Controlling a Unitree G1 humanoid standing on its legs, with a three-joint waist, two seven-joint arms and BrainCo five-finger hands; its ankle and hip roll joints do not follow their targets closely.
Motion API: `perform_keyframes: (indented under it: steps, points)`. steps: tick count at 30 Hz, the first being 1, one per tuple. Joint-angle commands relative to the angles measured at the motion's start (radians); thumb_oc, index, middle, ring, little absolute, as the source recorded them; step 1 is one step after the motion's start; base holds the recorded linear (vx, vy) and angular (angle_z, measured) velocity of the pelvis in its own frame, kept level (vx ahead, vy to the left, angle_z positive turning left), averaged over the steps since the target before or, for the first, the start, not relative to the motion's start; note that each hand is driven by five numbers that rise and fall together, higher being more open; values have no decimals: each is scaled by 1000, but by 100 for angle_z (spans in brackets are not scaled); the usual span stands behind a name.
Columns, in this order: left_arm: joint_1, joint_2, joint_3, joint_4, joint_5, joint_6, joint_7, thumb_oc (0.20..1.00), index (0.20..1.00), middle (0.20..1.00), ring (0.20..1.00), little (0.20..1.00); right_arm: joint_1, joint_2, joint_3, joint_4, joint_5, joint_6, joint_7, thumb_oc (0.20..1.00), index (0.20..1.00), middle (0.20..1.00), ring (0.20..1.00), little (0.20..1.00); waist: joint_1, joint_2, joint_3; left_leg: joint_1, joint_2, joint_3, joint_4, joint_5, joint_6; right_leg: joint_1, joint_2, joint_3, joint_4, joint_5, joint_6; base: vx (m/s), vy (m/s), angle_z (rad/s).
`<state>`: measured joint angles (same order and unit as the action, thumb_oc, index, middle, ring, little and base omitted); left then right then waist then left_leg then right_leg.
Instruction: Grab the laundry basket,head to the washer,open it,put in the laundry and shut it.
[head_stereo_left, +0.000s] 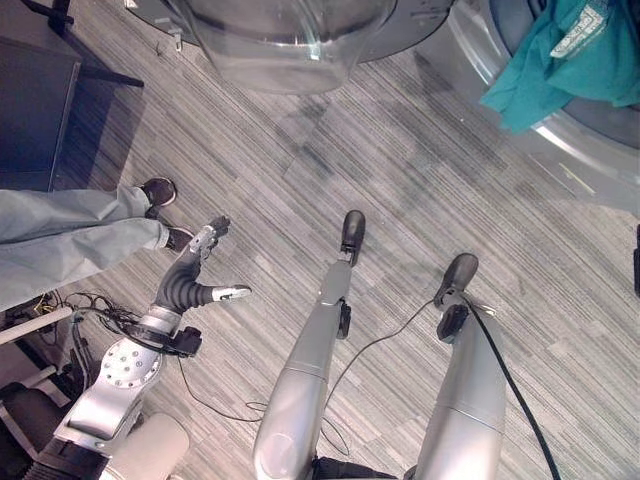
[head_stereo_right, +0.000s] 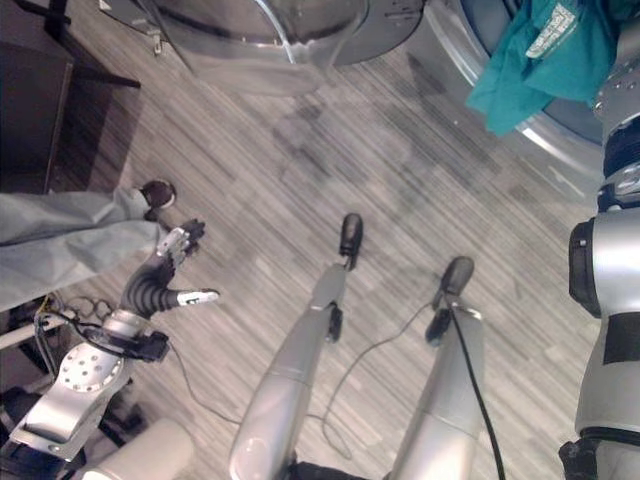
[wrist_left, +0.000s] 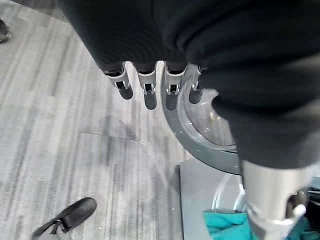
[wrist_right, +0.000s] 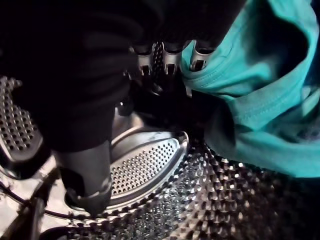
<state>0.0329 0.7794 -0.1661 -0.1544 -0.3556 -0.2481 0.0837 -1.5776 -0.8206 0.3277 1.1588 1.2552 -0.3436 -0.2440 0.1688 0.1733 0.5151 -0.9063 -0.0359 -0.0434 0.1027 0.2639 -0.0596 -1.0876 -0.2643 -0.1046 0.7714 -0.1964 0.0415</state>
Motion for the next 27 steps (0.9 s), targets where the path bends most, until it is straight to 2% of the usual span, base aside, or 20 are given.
perform_keyframes:
  steps: [1,6,7,8,9,10,11,12,13,15,16,20,23,25,26,27]
  points:
    - [-16,-45,21,18,-29,-30,27,1000,1000,1000,1000,1000,-43,-96,9,-158,-15,-93,19,1000,1000,1000,1000,1000,-11,0,5,70,45,2,241,-387,-16,122,71,-27,-216,-11,8,-11,103,1]
    - [-12,-61,20,26,-21,-49,32,1000,1000,1000,1000,1000,192,-5,-140,-466,-85,-201,41,1000,1000,1000,1000,1000,-14,14,5,62,29,15,252,-402,5,111,62,-17,-227,14,26,-29,116,-14]
    - [-9,-65,17,28,-18,-53,29,1000,1000,1000,1000,1000,240,14,-161,-531,-119,-221,44,1000,1000,1000,1000,1000,-19,17,5,42,26,26,256,-385,14,96,55,-24,-235,43,20,-20,131,-16]
    - [-9,-61,17,33,-17,-58,27,1000,1000,1000,1000,1000,287,38,-190,-595,-154,-231,34,1000,1000,1000,1000,1000,-17,16,5,60,23,21,259,-409,15,109,58,-7,-231,27,32,-93,141,-13]
    - [-9,-63,16,33,-18,-61,24,1000,1000,1000,1000,1000,321,59,-205,-645,-188,-247,37,1000,1000,1000,1000,1000,-21,19,5,42,18,33,262,-391,24,97,51,-14,-244,56,25,49,125,-11]
    - [-8,-58,15,33,-13,-64,22,1000,1000,1000,1000,1000,356,84,-218,-688,-212,-252,40,1000,1000,1000,1000,1000,-22,21,5,56,14,30,267,-413,25,111,54,0,-244,42,36,-14,91,-15]
    - [-5,-56,16,33,-13,-64,22,1000,1000,1000,1000,1000,366,88,-224,-699,-219,-251,36,1000,1000,1000,1000,1000,-21,18,5,58,14,31,268,-415,26,113,54,0,-244,42,36,-25,140,-14]
    - [-1,-51,11,27,-8,-69,9,1000,1000,1000,1000,1000,423,135,-229,-758,-260,-252,52,1000,1000,1000,1000,1000,-25,21,5,37,9,51,279,-400,39,100,43,-4,-258,77,33,-27,147,-15]
    - [4,-45,10,26,-6,-70,4,1000,1000,1000,1000,1000,451,164,-235,-780,-262,-248,66,1000,1000,1000,1000,1000,-25,23,5,52,6,46,286,-425,40,116,45,10,-256,60,42,-28,185,-10]
    - [13,-39,8,17,-6,-69,-13,1000,1000,1000,1000,1000,508,225,-242,-828,-236,-237,128,1000,1000,1000,1000,1000,-28,30,5,47,1,54,299,-433,48,117,40,16,-262,69,46,8,137,-15]
    - [37,-35,15,8,-9,-68,-35,1000,1000,1000,1000,1000,572,264,-242,-866,-213,-223,191,1000,1000,1000,1000,1000,-30,33,5,44,-5,62,312,-438,54,123,34,23,-268,79,48,-42,150,-17]
    - [67,-37,25,-2,-8,-69,-51,1000,1000,1000,1000,1000,660,325,-248,-899,-175,-217,246,1000,1000,1000,1000,1000,-39,33,5,46,-15,70,323,-442,60,135,25,32,-283,95,52,-27,90,-5]
    - [81,-35,38,0,-17,-74,-59,1000,1000,1000,1000,1000,698,347,-247,-895,-190,-209,238,1000,1000,1000,1000,1000,-45,32,5,47,-22,73,325,-444,64,146,18,39,-301,108,53,-26,68,-1]
    - [99,-38,55,1,-19,-76,-57,1000,1000,1000,1000,1000,722,351,-251,-862,-217,-196,209,1000,1000,1000,1000,1000,-45,29,5,47,-26,73,330,-445,66,154,15,42,-314,116,52,-18,49,-2]
    - [102,-43,70,3,-27,-79,-49,1000,1000,1000,1000,1000,737,345,-252,-797,-263,-172,152,1000,1000,1000,1000,1000,-46,22,5,44,-27,68,331,-443,66,163,13,39,-325,122,49,0,0,0]
    - [103,-42,71,2,-27,-79,-49,1000,1000,1000,1000,1000,736,346,-252,-797,-264,-171,151,1000,1000,1000,1000,1000,-46,22,5,45,-27,68,330,-443,65,164,13,39,-326,122,49,0,0,0]
